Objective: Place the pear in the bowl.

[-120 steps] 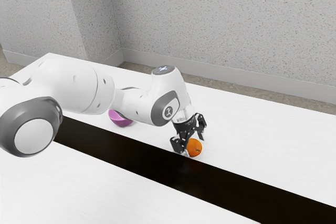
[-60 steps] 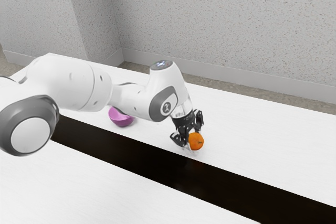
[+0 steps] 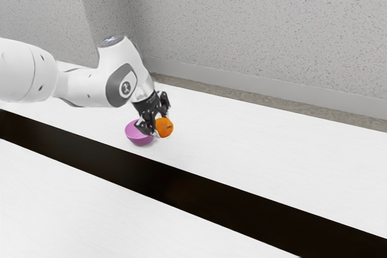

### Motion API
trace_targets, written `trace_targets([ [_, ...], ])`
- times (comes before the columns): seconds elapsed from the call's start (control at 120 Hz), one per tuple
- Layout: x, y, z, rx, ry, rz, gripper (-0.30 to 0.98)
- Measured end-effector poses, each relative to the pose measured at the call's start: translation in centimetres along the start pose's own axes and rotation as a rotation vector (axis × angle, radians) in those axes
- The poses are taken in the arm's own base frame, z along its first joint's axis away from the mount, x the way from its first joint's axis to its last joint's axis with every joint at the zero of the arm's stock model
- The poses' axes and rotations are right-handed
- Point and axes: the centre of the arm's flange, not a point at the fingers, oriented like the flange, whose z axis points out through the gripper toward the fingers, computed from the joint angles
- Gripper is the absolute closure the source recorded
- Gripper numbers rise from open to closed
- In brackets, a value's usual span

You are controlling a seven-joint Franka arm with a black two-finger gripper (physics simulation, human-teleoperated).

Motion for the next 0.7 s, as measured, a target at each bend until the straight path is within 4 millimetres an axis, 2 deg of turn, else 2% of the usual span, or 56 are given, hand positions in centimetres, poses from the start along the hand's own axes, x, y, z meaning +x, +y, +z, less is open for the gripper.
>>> trace_targets([
  [0.1,4.3,-0.8,-1.2,-0.007,0.014,-0.055,0.36],
  [0.3,8.6,-0.7,-1.5,-0.014,0.029,-0.091,0.36],
  [0.392,11.3,0.4,-0.3,-0.017,0.042,-0.106,0.36],
  [0.558,12.1,2.9,2.4,-0.017,0.046,-0.074,0.36],
  [0.7,12.3,3.7,3.3,-0.02,0.048,-0.052,0.36],
])
